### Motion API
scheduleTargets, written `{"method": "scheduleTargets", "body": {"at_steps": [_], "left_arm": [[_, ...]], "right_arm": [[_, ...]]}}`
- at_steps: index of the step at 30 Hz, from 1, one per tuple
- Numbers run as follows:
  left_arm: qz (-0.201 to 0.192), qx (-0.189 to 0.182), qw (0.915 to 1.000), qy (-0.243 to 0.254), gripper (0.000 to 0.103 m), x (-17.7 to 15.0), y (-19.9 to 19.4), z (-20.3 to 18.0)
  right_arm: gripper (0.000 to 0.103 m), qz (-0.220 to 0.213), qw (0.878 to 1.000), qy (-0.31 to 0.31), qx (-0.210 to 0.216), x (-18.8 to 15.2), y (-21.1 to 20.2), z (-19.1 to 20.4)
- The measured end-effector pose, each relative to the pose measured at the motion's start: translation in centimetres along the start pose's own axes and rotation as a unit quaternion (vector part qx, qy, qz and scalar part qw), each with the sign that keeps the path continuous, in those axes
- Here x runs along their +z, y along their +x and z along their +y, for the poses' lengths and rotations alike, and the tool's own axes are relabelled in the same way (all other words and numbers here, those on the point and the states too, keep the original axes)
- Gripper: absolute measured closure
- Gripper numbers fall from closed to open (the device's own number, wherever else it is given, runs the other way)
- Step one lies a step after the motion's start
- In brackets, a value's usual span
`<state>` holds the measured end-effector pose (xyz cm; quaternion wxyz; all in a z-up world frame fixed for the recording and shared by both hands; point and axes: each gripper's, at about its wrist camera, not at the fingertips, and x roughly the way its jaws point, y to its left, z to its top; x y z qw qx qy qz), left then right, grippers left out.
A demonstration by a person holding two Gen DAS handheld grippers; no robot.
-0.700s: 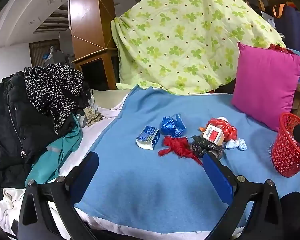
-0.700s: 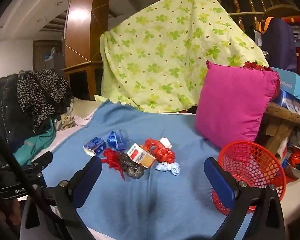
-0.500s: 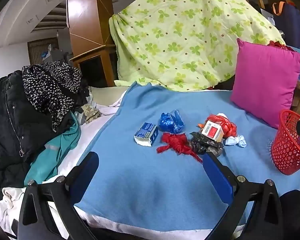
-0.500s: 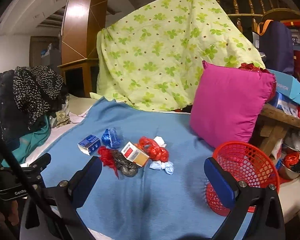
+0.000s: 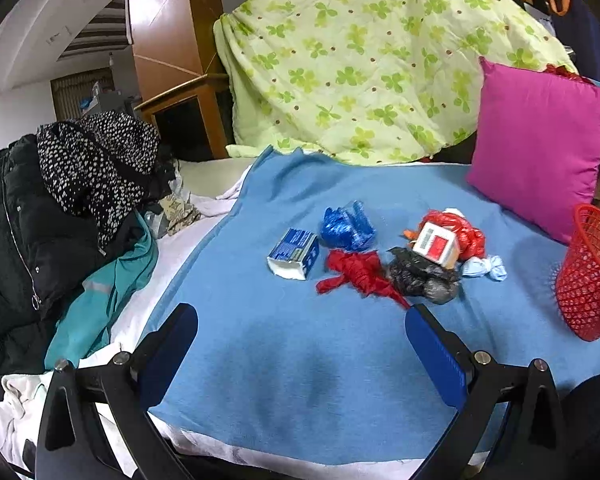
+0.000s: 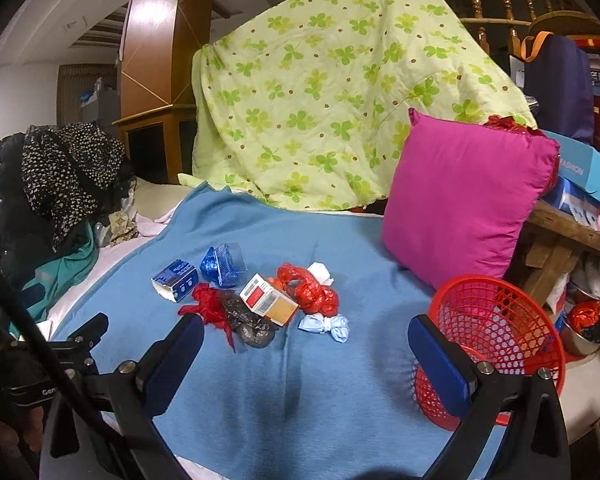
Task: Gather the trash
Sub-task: 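Move both tools toward the trash pile on the blue blanket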
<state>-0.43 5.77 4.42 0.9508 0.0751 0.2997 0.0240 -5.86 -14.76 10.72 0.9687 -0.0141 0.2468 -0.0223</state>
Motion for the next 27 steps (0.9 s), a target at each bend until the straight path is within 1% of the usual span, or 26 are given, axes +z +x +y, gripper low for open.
{"method": "scheduleTargets", "body": {"at_steps": [3,6,7,10,11,12,13,14,15,20,23,26,27], "left_arm": [[0.013,0.003,0.9999,-0.006,0.000,-0.3,1.8,1.2],[0.028,0.012,0.9994,-0.017,0.000,-0.6,4.2,3.1],[0.034,0.010,0.9991,-0.025,0.000,-0.7,5.0,3.9],[0.049,0.015,0.9977,-0.043,0.000,-0.8,7.6,5.6],[0.052,0.013,0.9973,-0.050,0.000,-0.7,8.4,6.1],[0.057,0.010,0.9967,-0.057,0.000,-0.6,9.3,6.5],[0.062,0.006,0.9960,-0.064,0.000,-0.5,10.1,6.9],[0.066,0.001,0.9955,-0.069,0.000,-0.5,10.8,7.4],[0.067,-0.004,0.9951,-0.073,0.000,-0.4,11.5,7.5],[0.074,-0.021,0.9941,-0.076,0.000,0.6,15.7,7.5],[0.075,-0.033,0.9920,-0.096,0.000,1.9,18.1,7.6],[0.054,-0.038,0.9934,-0.094,0.000,3.8,19.8,7.2],[0.048,-0.040,0.9940,-0.089,0.000,4.3,20.4,6.9]], "right_arm": [[0.000,0.009,1.000,0.007,0.017,0.0,1.3,0.1],[0.000,0.033,0.998,0.018,0.043,0.0,3.3,-0.1],[0.000,0.047,0.997,0.024,0.060,-0.1,4.4,-0.4],[0.000,0.065,0.992,0.038,0.099,-0.6,7.6,-0.5],[0.000,0.077,0.990,0.045,0.111,-0.8,8.8,-0.6],[0.000,0.088,0.987,0.053,0.122,-0.9,9.9,-0.7],[0.000,0.088,0.988,0.047,0.121,-1.1,10.8,-0.6],[0.000,0.106,0.983,0.066,0.132,-1.5,12.3,-1.2],[0.000,0.117,0.982,0.071,0.133,-1.8,13.4,-1.5],[0.000,0.161,0.964,0.129,0.170,-3.2,17.7,-2.4],[0.000,0.166,0.952,0.168,0.194,-2.9,19.9,-2.7],[0.000,0.175,0.939,0.210,0.211,-1.8,22.1,-2.9],[0.000,0.177,0.938,0.215,0.207,-1.3,22.6,-2.7]]}}
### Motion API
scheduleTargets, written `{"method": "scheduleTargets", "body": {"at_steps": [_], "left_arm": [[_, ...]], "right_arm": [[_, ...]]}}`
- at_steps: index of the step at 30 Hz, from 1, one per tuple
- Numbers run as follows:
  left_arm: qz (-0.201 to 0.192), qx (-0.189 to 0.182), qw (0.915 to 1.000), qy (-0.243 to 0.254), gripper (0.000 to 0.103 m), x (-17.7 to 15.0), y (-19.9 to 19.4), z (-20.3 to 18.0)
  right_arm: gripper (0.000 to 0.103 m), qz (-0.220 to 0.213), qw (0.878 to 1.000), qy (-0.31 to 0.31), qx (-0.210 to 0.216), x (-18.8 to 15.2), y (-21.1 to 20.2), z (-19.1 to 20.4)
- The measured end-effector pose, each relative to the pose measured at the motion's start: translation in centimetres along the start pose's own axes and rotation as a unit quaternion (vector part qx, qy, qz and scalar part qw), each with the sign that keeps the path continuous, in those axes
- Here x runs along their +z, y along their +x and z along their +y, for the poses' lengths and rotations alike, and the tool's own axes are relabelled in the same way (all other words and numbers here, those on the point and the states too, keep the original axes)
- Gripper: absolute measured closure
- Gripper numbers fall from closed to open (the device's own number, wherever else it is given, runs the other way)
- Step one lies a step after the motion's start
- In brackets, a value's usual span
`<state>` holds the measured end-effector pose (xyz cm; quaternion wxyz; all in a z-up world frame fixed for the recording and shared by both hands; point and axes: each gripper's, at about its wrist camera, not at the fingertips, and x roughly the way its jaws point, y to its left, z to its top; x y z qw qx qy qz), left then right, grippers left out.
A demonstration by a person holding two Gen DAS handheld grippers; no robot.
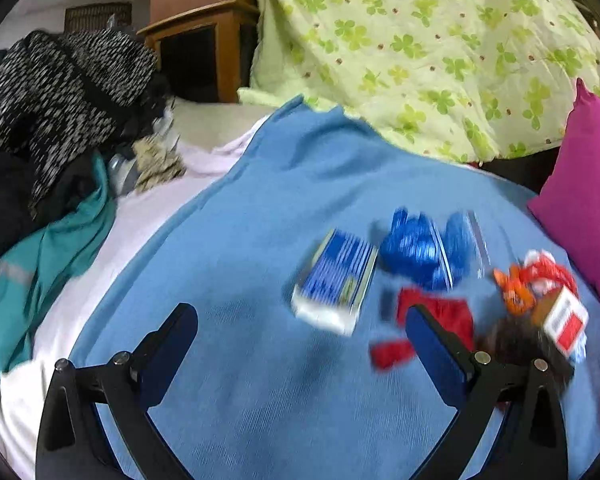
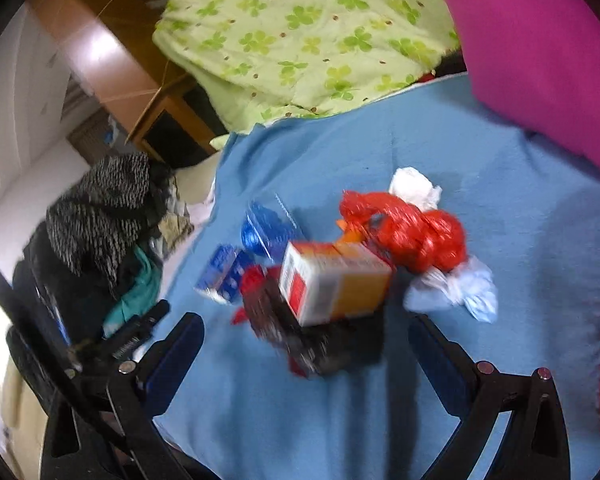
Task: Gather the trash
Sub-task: 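Move both tools toward the trash pile on the blue blanket, then grasp the blue medicine box with the left tool while the right tool grasps the white-red box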
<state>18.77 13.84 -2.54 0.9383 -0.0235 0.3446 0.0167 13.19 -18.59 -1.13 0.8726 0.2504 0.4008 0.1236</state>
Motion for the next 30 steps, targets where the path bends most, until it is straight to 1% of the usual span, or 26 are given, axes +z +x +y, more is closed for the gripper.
{"method": "scheduleTargets", "body": {"at_steps": [3,6,7,9,13,15,17,18,19,20,21,22,23,24,25,27,29,30], "left_arm": [[-0.002,0.002,1.0000,0.005,0.000,1.0,2.3,-0.9],[0.013,0.011,0.9997,0.017,0.000,1.3,4.1,-1.8],[0.018,0.014,0.9995,0.021,0.000,1.4,4.6,-2.1],[0.027,0.013,0.9994,0.020,0.000,1.4,5.4,-2.3],[0.057,0.000,0.9983,0.012,0.000,1.4,7.1,-2.3],[0.066,-0.004,0.9978,0.009,0.000,1.4,7.6,-2.3],[0.074,-0.014,0.9971,0.006,0.001,1.3,7.9,-2.2],[0.077,-0.021,0.9968,0.006,0.008,1.2,8.0,-2.1],[0.082,-0.027,0.9963,0.008,0.013,1.1,8.1,-2.0],[0.086,-0.032,0.9957,0.010,0.029,1.0,8.3,-2.1],[0.092,-0.038,0.9949,0.014,0.043,0.9,8.4,-2.1],[0.097,-0.044,0.9941,0.017,0.045,0.7,8.5,-2.0],[0.096,-0.048,0.9940,0.017,0.047,0.6,8.4,-1.9],[0.093,-0.052,0.9942,0.018,0.055,0.5,8.2,-1.8],[0.088,-0.057,0.9943,0.021,0.059,0.4,7.9,-1.6],[0.080,-0.067,0.9943,0.024,0.072,0.2,7.1,-1.4],[0.075,-0.076,0.9938,0.031,0.076,0.0,6.6,-1.2],[0.074,-0.078,0.9936,0.035,0.079,-0.2,6.3,-1.0]], "right_arm": [[0.000,0.002,1.000,0.009,-0.029,1.8,1.1,1.4],[0.000,0.004,0.996,0.019,-0.090,3.3,2.5,3.0],[0.000,0.009,0.993,0.020,-0.117,3.6,3.1,3.7],[0.000,0.017,0.988,0.019,-0.153,4.2,4.3,4.6],[0.000,0.041,0.978,0.034,-0.202,4.3,6.8,5.5],[0.000,0.047,0.970,0.025,-0.239,4.0,7.8,5.5],[0.001,0.063,0.962,0.028,-0.263,3.8,8.8,5.0],[0.007,0.067,0.961,0.033,-0.266,3.7,8.8,4.4],[0.018,0.071,0.960,0.043,-0.266,3.5,8.8,3.8],[0.022,0.077,0.962,0.060,-0.254,3.4,8.7,3.1],[0.027,0.078,0.967,0.079,-0.231,3.2,8.4,2.4],[0.031,0.077,0.969,0.091,-0.217,3.1,8.1,1.8],[0.032,0.077,0.970,0.094,-0.209,3.0,7.7,1.5],[0.038,0.078,0.972,0.093,-0.199,2.8,7.3,1.3],[0.043,0.081,0.975,0.092,-0.184,2.6,6.8,1.0],[0.044,0.085,0.977,0.105,-0.164,1.9,5.5,0.4],[0.045,0.082,0.980,0.109,-0.144,1.2,4.6,-0.2],[0.045,0.081,0.981,0.107,-0.143,0.9,4.2,-0.4]]}}
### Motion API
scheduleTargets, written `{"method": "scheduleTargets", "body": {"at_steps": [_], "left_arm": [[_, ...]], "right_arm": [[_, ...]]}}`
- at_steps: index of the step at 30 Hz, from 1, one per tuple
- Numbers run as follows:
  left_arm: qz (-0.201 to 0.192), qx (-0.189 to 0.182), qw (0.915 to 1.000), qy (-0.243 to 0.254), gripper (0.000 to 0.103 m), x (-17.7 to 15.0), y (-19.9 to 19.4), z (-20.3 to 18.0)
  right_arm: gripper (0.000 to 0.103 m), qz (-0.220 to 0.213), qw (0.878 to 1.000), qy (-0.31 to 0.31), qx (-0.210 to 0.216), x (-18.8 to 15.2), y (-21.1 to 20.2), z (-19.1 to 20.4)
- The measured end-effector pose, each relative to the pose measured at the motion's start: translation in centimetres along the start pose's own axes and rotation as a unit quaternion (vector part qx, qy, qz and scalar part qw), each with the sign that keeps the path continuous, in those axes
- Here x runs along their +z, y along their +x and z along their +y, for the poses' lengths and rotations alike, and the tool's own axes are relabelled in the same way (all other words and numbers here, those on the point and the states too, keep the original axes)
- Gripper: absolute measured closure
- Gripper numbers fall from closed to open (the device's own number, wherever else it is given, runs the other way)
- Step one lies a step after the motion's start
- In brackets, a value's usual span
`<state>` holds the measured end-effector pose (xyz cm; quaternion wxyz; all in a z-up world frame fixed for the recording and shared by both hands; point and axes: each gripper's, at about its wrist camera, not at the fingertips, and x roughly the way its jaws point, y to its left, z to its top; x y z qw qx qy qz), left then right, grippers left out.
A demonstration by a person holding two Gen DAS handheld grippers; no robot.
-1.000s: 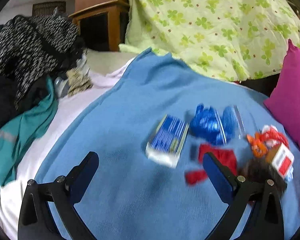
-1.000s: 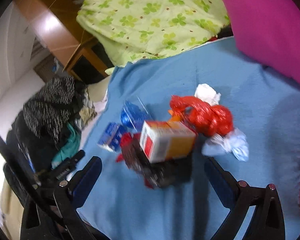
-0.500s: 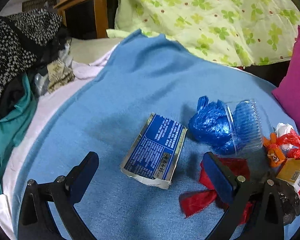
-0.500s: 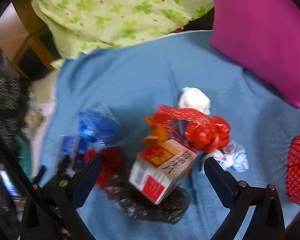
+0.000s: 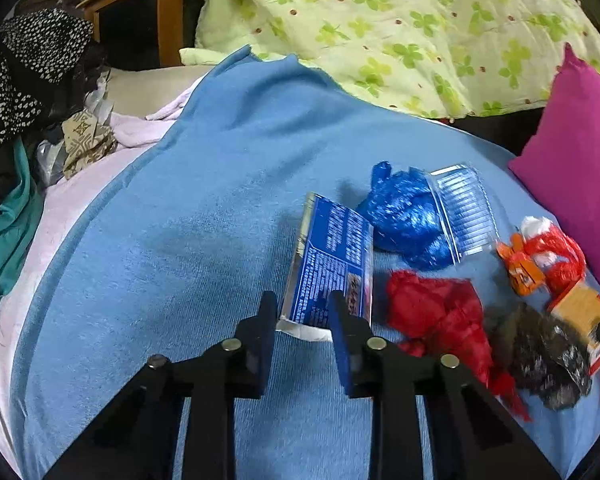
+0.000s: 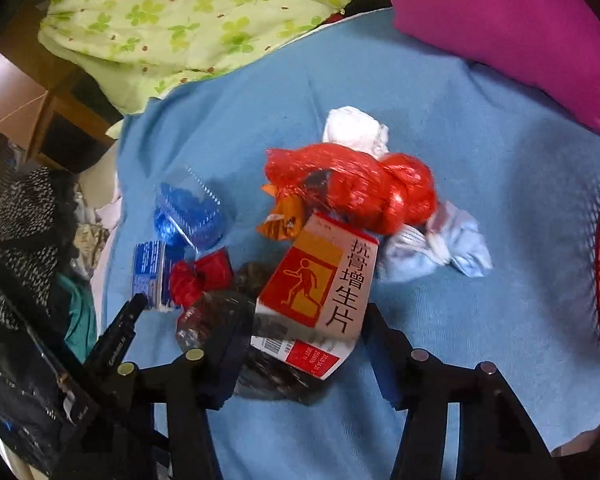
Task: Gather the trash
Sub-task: 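Grasp the blue medicine box with the left tool while the right tool grasps the white-red box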
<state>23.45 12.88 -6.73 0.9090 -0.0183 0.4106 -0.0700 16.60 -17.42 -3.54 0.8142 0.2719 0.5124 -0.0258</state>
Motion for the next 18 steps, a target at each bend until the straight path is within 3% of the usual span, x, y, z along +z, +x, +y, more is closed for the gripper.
{"method": "scheduleTargets", "body": {"at_steps": [5,7,13,16,17,18], "left_arm": [[-0.003,-0.021,0.9998,0.002,0.086,-1.1,-1.4,0.5],[-0.003,-0.025,0.9997,0.001,0.096,-1.6,-2.2,0.7],[-0.012,-0.019,0.9996,0.016,0.096,-3.5,-4.4,0.7],[-0.026,-0.011,0.9996,0.000,0.096,-3.4,-5.2,1.3],[-0.035,-0.003,0.9994,-0.007,0.085,-3.2,-5.5,1.5],[-0.041,0.004,0.9991,-0.012,0.056,-3.0,-5.6,1.6]], "right_arm": [[0.046,-0.019,0.999,0.009,0.024,-2.1,-2.6,-2.3],[0.046,-0.027,0.999,0.007,0.041,-2.5,-3.7,-2.7],[0.046,-0.064,0.995,-0.015,0.069,-4.3,-7.8,-3.2],[0.046,-0.069,0.995,-0.023,0.070,-5.2,-9.0,-3.8],[0.046,-0.066,0.995,-0.023,0.076,-5.4,-9.2,-4.0],[0.046,-0.066,0.994,-0.025,0.079,-5.7,-9.3,-4.1]]}}
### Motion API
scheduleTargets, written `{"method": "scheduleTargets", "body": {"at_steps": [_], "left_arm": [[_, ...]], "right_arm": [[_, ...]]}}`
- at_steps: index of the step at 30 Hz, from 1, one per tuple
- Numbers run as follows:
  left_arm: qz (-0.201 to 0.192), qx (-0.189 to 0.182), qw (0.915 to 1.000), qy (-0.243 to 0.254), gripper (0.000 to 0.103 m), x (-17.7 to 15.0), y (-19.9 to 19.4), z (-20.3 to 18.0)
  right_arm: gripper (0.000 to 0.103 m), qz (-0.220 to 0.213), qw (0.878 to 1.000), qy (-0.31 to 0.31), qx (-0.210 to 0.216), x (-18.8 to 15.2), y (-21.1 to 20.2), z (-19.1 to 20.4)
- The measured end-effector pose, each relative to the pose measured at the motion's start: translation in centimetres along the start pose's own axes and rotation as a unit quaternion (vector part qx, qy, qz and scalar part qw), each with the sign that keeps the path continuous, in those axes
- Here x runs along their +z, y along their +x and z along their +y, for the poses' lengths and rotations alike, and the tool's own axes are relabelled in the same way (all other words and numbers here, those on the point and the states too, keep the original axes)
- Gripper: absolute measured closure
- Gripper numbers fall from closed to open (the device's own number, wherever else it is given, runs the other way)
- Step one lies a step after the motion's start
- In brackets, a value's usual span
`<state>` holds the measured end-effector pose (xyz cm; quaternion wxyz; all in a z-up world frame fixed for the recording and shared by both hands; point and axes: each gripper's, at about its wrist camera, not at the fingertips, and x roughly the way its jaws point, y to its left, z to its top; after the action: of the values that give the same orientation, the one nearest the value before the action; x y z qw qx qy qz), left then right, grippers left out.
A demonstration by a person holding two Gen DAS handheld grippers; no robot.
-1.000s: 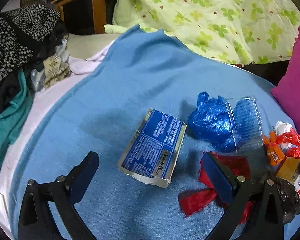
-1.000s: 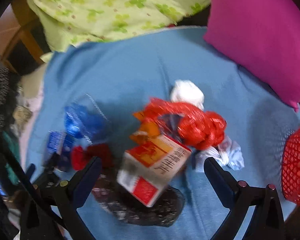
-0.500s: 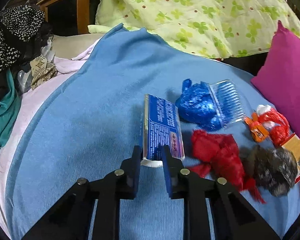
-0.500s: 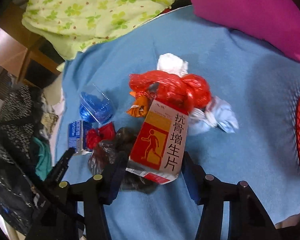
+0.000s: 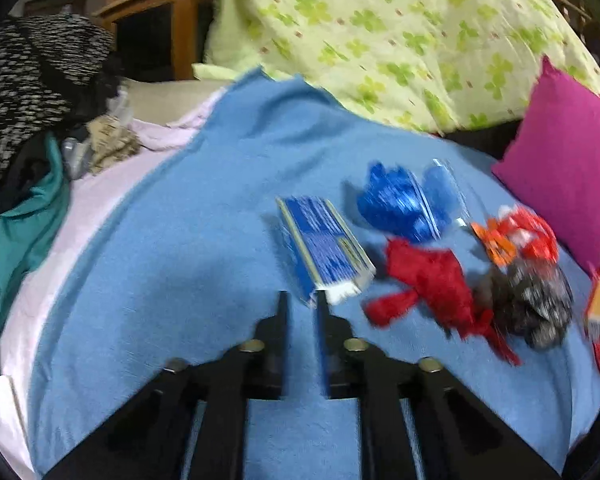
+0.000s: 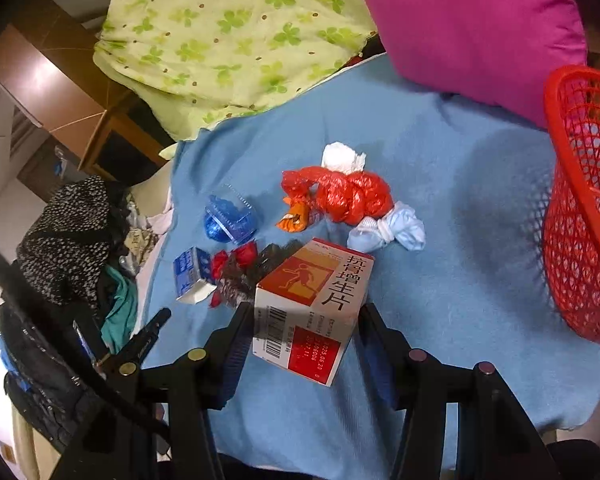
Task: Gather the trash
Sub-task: 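Grasp the blue medicine box with the left tool while the right tool grasps the white-red box, then carry the white-red box to the red basket and open the right tool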
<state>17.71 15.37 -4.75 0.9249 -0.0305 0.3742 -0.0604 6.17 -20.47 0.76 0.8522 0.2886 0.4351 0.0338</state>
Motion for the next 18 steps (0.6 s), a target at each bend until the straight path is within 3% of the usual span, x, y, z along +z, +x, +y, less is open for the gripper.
{"method": "scheduleTargets", "body": {"at_steps": [2,6,10,14,17,18], "left_arm": [[-0.014,0.013,0.9996,-0.021,0.015,0.4,0.0,0.4],[-0.023,-0.009,0.9988,-0.043,0.015,1.7,1.2,-0.1],[0.019,0.005,0.9989,-0.043,0.015,2.7,4.7,-2.1],[0.047,0.049,0.9972,-0.031,0.015,3.1,7.0,-3.6],[0.069,0.072,0.9941,-0.044,0.015,2.8,8.5,-3.4],[0.072,0.073,0.9935,-0.049,0.025,2.6,8.7,-3.1]], "right_arm": [[0.046,-0.002,1.000,-0.008,0.001,-0.4,-0.1,-0.1],[0.046,-0.014,0.999,-0.033,-0.004,-0.6,0.2,-0.5],[0.046,-0.038,0.998,-0.057,-0.010,-0.7,0.9,-1.1],[0.046,-0.068,0.994,-0.089,0.013,-1.3,2.0,-1.4],[0.046,-0.065,0.992,-0.104,0.009,-1.2,2.9,-1.0],[0.046,-0.067,0.992,-0.109,0.008,-1.2,2.9,-0.9]]}}
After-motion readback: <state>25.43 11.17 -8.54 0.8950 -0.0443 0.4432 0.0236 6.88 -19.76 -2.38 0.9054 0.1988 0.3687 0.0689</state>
